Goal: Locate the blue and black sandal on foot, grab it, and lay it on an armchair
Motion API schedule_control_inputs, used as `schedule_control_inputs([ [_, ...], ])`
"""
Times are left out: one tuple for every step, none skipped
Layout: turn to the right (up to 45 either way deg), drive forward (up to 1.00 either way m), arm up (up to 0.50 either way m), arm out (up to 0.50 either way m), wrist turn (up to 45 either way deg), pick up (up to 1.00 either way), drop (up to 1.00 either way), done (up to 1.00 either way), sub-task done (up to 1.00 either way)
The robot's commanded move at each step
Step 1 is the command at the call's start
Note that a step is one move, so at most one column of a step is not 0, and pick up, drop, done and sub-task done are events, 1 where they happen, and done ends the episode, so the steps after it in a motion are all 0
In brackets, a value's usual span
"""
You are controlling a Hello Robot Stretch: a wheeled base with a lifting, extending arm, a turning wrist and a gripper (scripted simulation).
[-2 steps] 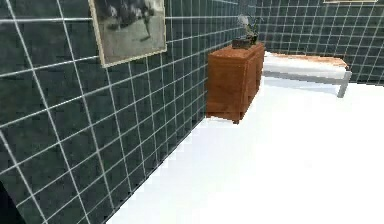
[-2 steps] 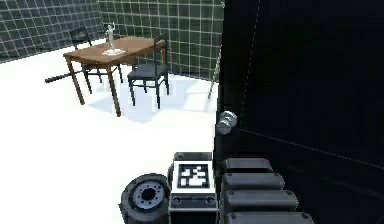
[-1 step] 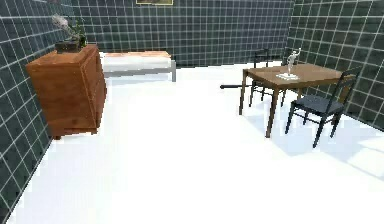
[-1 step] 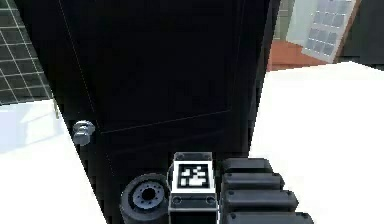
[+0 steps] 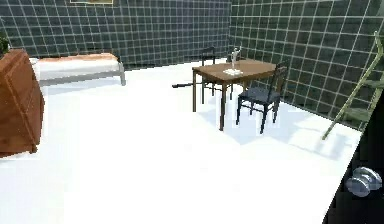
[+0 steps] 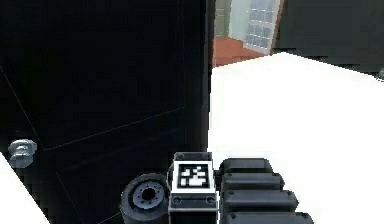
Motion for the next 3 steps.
schedule_control_inputs([
  [0.0, 0.9, 0.0, 0.0, 0.0, 0.0, 0.0, 0.0, 0.0],
  [45.0, 0.0, 0.0, 0.0, 0.0, 0.0, 0.0, 0.0, 0.0],
  [12.0, 0.0, 0.0, 0.0, 0.0, 0.0, 0.0, 0.0, 0.0],
])
